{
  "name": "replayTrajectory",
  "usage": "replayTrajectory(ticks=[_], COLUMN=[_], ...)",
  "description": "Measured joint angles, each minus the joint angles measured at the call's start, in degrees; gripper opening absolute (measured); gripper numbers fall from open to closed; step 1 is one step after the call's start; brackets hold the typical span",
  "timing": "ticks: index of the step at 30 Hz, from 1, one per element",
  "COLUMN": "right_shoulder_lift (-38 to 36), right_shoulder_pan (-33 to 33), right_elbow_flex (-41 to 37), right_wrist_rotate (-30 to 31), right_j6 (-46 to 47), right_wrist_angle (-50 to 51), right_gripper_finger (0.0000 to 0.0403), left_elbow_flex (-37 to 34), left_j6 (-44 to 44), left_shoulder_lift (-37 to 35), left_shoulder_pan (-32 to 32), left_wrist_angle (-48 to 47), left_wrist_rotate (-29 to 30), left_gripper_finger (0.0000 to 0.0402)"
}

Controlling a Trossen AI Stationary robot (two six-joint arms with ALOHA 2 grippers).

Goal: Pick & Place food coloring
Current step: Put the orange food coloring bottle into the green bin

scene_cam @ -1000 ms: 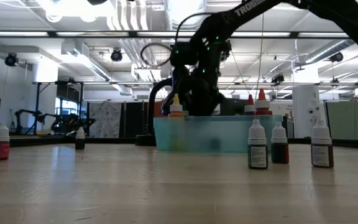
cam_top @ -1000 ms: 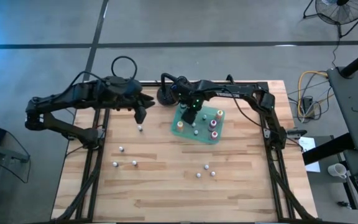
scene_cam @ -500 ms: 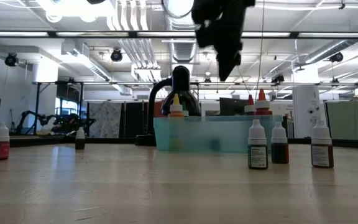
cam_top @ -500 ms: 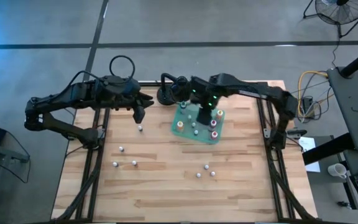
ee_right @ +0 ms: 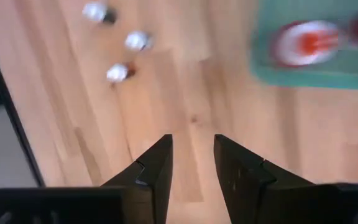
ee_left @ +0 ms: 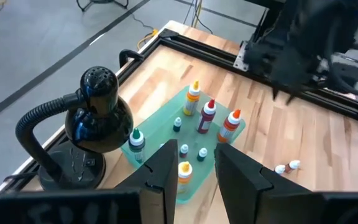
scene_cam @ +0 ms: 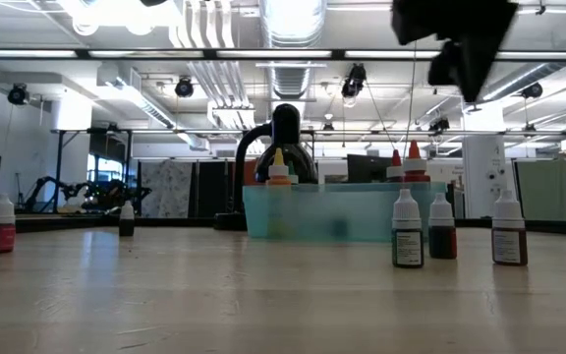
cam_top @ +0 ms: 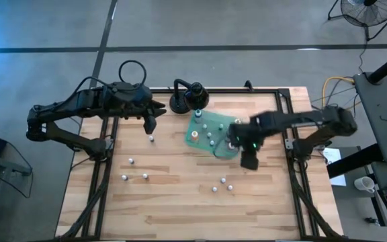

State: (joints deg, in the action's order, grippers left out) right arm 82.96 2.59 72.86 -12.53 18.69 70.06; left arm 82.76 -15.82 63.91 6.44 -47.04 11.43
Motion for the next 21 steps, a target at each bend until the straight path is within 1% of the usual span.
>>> replayTrajectory(ticks=[3,6,10,12,15,18,21], right_shoulder_lift=[-1.8,-1.8,0.0,1.1,3.4,5.2,5.1], right_shoulder_pan=[6.0,11.0,16.3,18.5,20.7,21.5,21.4], right_elbow_flex=[-6.6,-11.2,-14.7,-15.6,-16.2,-16.5,-17.7], right_wrist_rotate=[0.0,0.2,2.7,3.8,4.5,7.0,10.0], right_j6=[-1.6,-1.7,-4.1,-7.3,-11.3,-14.7,-17.8], right_wrist_angle=[-7.5,-13.7,-20.4,-22.8,-24.5,-25.7,-29.8], right_gripper_finger=[0.0109,0.0109,0.0109,0.0109,0.0109,0.0109,0.0109], left_elbow_flex=[-0.4,-0.7,-1.0,-1.5,-1.6,-1.6,-1.6], left_j6=[1.5,2.3,2.3,2.2,2.1,2.0,2.0], left_shoulder_lift=[0.2,0.3,0.4,0.4,0.4,0.4,0.4], left_shoulder_pan=[0.0,0.0,0.0,0.0,0.0,0.0,0.0], left_wrist_angle=[0.9,1.6,1.8,2.1,2.1,2.1,2.4], left_wrist_rotate=[0.0,0.0,0.0,0.0,0.0,0.0,0.0], left_gripper_finger=[0.008,0.008,0.008,0.008,0.008,0.008,0.008])
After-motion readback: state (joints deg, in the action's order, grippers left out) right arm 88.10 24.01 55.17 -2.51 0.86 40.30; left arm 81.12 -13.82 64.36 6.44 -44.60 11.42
